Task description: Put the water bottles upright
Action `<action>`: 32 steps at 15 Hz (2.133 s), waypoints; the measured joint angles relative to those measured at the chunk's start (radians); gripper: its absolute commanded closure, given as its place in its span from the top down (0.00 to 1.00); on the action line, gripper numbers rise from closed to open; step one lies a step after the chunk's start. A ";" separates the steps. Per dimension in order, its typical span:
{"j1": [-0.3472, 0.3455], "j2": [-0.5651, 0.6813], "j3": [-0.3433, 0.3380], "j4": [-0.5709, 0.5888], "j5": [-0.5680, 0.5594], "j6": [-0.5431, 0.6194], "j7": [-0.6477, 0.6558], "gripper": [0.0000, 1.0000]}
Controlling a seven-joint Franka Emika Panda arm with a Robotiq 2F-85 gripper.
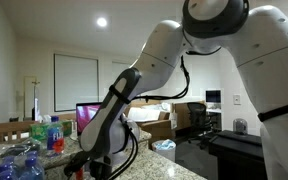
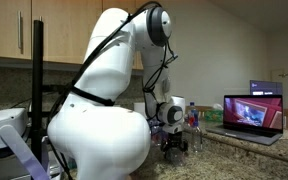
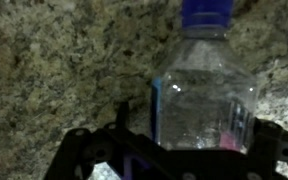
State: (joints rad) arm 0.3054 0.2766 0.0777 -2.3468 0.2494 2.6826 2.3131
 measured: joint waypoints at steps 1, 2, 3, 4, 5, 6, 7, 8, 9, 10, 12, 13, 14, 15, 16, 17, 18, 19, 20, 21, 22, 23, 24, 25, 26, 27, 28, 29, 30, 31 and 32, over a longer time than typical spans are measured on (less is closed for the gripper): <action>0.000 -0.014 0.004 -0.024 0.000 0.016 0.016 1.00; 0.001 -0.026 0.007 -0.045 0.000 0.033 0.028 1.00; 0.001 -0.036 0.011 -0.062 0.000 0.047 0.035 1.00; 0.001 -0.044 0.013 -0.075 -0.001 0.060 0.042 1.00; 0.001 -0.049 0.013 -0.082 -0.003 0.069 0.049 1.00; 0.002 -0.052 0.012 -0.083 -0.012 0.075 0.062 1.00; 0.005 -0.058 0.009 -0.083 -0.033 0.080 0.091 1.00; 0.012 -0.069 0.002 -0.082 -0.062 0.084 0.131 1.00; 0.018 -0.083 -0.003 -0.082 -0.093 0.087 0.176 1.00; 0.024 -0.101 -0.007 -0.081 -0.123 0.087 0.221 1.00; 0.030 -0.139 -0.006 -0.076 -0.173 0.081 0.300 1.00; 0.049 -0.156 -0.027 -0.073 -0.171 0.074 0.303 1.00; 0.078 -0.170 -0.067 -0.066 -0.169 0.063 0.300 1.00; 0.102 -0.177 -0.106 -0.055 -0.169 0.050 0.299 1.00; 0.120 -0.178 -0.139 -0.039 -0.169 0.032 0.296 1.00; 0.135 -0.175 -0.166 -0.020 -0.169 0.012 0.296 1.00; 0.148 -0.169 -0.186 0.000 -0.169 -0.009 0.296 1.00; 0.160 -0.162 -0.197 0.020 -0.169 -0.031 0.296 1.00; 0.171 -0.153 -0.202 0.042 -0.169 -0.054 0.296 1.00; 0.185 -0.143 -0.207 0.063 -0.169 -0.074 0.296 1.00; 0.200 -0.133 -0.211 0.083 -0.168 -0.094 0.296 1.00; 0.213 -0.123 -0.212 0.102 -0.168 -0.113 0.296 1.00; 0.226 -0.112 -0.212 0.120 -0.165 -0.133 0.296 1.00; 0.238 -0.102 -0.212 0.137 -0.163 -0.152 0.296 1.00; 0.247 -0.091 -0.212 0.153 -0.161 -0.170 0.296 1.00; 0.251 -0.079 -0.207 0.169 -0.160 -0.188 0.296 1.00; 0.252 -0.066 -0.199 0.187 -0.156 -0.208 0.296 1.00; 0.233 -0.053 -0.171 0.204 -0.155 -0.229 0.296 1.00; 0.222 -0.038 -0.154 0.224 -0.153 -0.251 0.296 1.00; 0.207 -0.023 -0.133 0.243 -0.153 -0.271 0.296 1.00; 0.179 -0.007 -0.101 0.263 -0.153 -0.291 0.296 1.00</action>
State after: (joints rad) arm 0.4843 0.2699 -0.0232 -2.0839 0.0968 2.3915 2.6089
